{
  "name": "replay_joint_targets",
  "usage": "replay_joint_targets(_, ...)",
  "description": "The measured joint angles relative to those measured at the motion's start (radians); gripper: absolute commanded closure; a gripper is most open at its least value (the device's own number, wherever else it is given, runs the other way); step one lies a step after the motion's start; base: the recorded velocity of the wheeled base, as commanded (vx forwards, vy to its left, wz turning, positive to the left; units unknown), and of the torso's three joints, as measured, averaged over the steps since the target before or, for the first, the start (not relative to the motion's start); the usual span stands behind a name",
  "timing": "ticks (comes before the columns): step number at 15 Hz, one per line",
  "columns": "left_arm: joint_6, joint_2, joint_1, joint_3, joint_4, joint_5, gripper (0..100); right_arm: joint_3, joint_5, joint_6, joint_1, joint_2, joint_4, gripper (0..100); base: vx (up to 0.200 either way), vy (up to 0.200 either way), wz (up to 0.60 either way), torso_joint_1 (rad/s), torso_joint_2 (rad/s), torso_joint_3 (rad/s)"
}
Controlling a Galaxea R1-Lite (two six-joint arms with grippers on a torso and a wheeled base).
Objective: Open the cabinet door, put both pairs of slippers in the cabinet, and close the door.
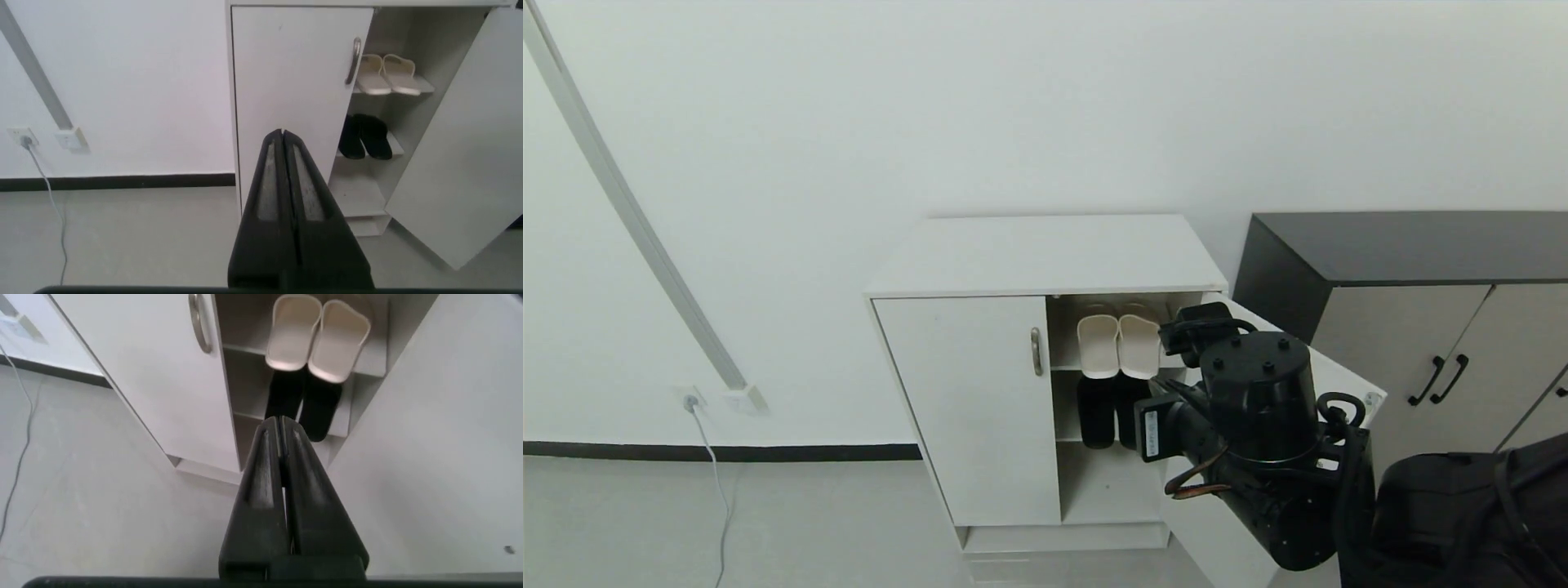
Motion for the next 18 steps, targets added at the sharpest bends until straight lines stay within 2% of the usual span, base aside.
replay_joint_targets(7, 0.000, 0.000, 0.000, 0.000, 0.000, 0.000, 100, 0.003, 0.000, -0.025, -0.011, 0.000, -0.002, 100, 0.000, 0.000, 0.00, 0.237, -0.52, -0.292)
replay_joint_targets(16, 0.000, 0.000, 0.000, 0.000, 0.000, 0.000, 100, 0.018, 0.002, -0.040, -0.021, 0.004, -0.012, 100, 0.000, 0.000, 0.00, 0.012, -0.03, -0.014)
replay_joint_targets(18, 0.000, 0.000, 0.000, 0.000, 0.000, 0.000, 100, 0.018, 0.002, -0.040, -0.023, 0.004, -0.012, 100, 0.000, 0.000, -0.60, 0.002, 0.00, 0.002)
